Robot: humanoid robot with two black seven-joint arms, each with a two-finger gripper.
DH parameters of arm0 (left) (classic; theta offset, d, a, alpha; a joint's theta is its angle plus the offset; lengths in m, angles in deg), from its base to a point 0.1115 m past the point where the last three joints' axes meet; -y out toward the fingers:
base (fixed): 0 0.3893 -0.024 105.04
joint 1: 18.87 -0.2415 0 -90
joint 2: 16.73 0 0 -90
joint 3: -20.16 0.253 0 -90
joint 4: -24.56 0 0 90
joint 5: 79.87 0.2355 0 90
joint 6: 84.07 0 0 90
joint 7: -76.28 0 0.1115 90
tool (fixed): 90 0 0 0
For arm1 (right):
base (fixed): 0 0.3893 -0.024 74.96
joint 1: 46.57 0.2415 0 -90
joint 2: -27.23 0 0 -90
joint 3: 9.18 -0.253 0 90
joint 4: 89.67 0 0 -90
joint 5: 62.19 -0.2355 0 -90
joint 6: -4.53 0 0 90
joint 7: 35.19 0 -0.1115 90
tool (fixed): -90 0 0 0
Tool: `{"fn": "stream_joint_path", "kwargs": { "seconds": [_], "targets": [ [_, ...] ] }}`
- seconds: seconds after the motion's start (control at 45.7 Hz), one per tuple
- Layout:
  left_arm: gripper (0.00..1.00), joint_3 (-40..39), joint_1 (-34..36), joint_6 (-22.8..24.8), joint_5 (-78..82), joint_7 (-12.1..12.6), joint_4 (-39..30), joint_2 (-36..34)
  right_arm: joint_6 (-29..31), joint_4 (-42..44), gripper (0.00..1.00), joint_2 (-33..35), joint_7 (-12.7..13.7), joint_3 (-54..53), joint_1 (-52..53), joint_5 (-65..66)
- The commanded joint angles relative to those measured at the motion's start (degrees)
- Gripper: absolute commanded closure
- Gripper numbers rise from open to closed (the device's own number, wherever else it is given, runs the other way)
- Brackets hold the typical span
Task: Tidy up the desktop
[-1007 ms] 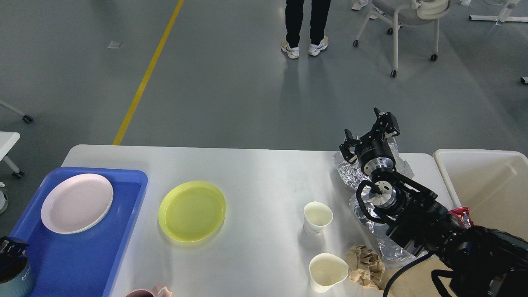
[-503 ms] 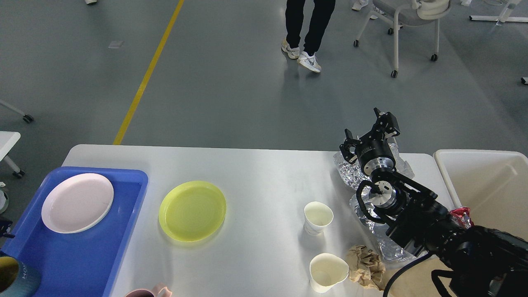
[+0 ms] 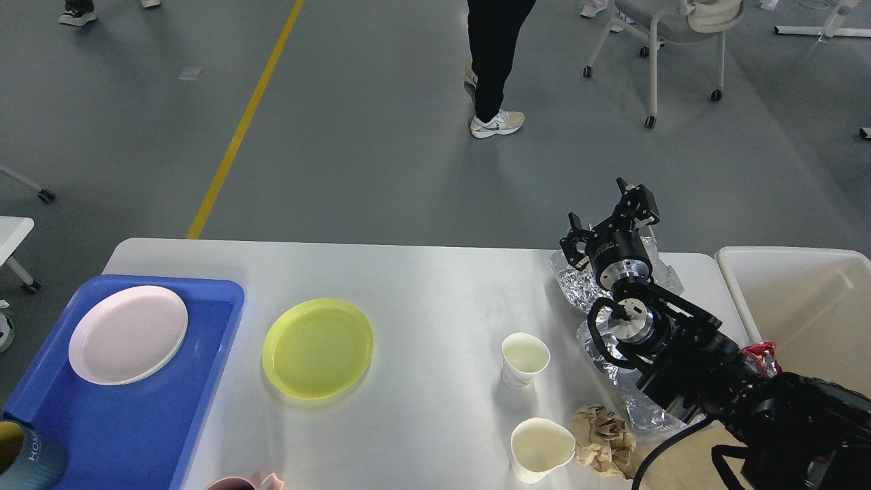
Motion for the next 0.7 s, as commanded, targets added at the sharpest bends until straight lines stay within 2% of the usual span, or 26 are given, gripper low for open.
{"fn": "stream_joint_path", "kwargs": {
  "seconds": [0.0,0.088,0.284,0.547,0.678],
  "targets": [
    [0.01,-1.69,4.13,6.72,4.59,6.36,-0.02,-0.52,0.0,0.0,0.0,0.02,0.0,0.01,0.01,0.01],
    [0.01,-2.57,8.44,10.23,10.74,8.04,-0.02,0.18,0.0,0.0,0.0,0.02,0.0,-0.08,0.01,0.01],
    [0.01,-2.57,19.34,19.11,22.0,8.22,-0.02,6.76,0.0,-0.09,0.0,0.02,0.0,-0.08,0.01,0.01],
    [0.01,-2.05,32.0,31.41,20.87,7.6,-0.28,20.65,0.0,-0.09,0.0,0.02,0.0,-0.08,0.01,0.01],
    [0.02,-1.96,35.08,33.53,16.12,7.43,-0.28,27.42,0.0,-0.09,0.0,0.02,0.0,-0.08,0.01,0.01]
  ]
}}
